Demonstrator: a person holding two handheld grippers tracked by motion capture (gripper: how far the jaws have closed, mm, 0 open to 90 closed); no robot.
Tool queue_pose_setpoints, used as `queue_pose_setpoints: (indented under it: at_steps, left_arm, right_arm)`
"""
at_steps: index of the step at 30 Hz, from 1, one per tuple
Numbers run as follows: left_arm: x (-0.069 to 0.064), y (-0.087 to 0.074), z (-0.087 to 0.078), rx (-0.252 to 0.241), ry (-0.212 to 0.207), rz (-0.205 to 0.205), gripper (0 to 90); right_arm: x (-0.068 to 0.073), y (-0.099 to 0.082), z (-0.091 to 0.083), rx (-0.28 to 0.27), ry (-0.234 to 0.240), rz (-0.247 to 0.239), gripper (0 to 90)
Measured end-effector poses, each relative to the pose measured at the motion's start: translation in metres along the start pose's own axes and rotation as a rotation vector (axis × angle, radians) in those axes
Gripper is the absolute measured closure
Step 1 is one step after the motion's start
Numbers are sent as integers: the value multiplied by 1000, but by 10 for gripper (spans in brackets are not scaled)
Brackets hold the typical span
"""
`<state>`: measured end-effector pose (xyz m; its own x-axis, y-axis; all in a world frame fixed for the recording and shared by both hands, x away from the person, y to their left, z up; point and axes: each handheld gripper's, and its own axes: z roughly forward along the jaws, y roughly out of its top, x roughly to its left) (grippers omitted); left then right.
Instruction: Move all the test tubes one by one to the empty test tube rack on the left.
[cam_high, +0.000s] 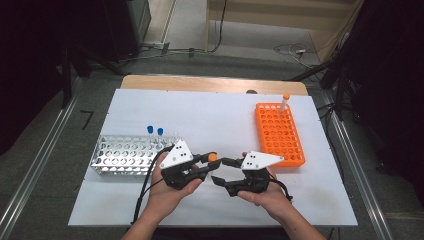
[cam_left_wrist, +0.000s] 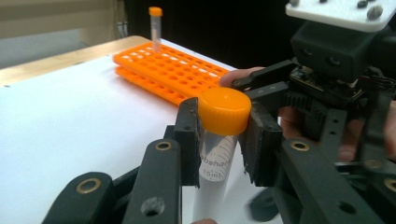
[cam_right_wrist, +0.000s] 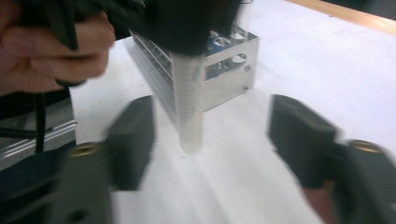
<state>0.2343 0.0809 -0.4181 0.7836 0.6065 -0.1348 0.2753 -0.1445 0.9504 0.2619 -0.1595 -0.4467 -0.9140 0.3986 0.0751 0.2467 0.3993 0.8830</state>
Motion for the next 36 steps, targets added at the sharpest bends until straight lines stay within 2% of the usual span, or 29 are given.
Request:
queue_pose_setpoints:
  at_steps: [2, 9, 14, 19, 22, 25, 36]
  left_arm:
    - [5, 2, -5, -7, 20, -1, 711]
    - [25, 7, -31, -37, 108, -8, 711]
    - [42, 10, -54, -76, 177, -42, 712]
    - [54, 11, -73, -90, 243, -44, 711]
    - [62, 8, -82, -98, 274, -60, 711]
    - [68, 6, -88, -106, 299, -74, 711]
    - [93, -1, -109, -130, 388, -110, 711]
  right_arm:
    - [-1, -1, -3, -5, -15, 2, 114]
    - [-12, -3, -13, -13, -49, 26, 4]
    - [-22, -6, -18, -4, -90, 57, 0]
    - [-29, -9, -21, -4, -104, 57, 0]
    - [-32, -10, -22, 1, -114, 59, 0]
    - [-34, -10, -25, 0, -102, 62, 2]
    - [-42, -11, -32, -6, -121, 77, 5]
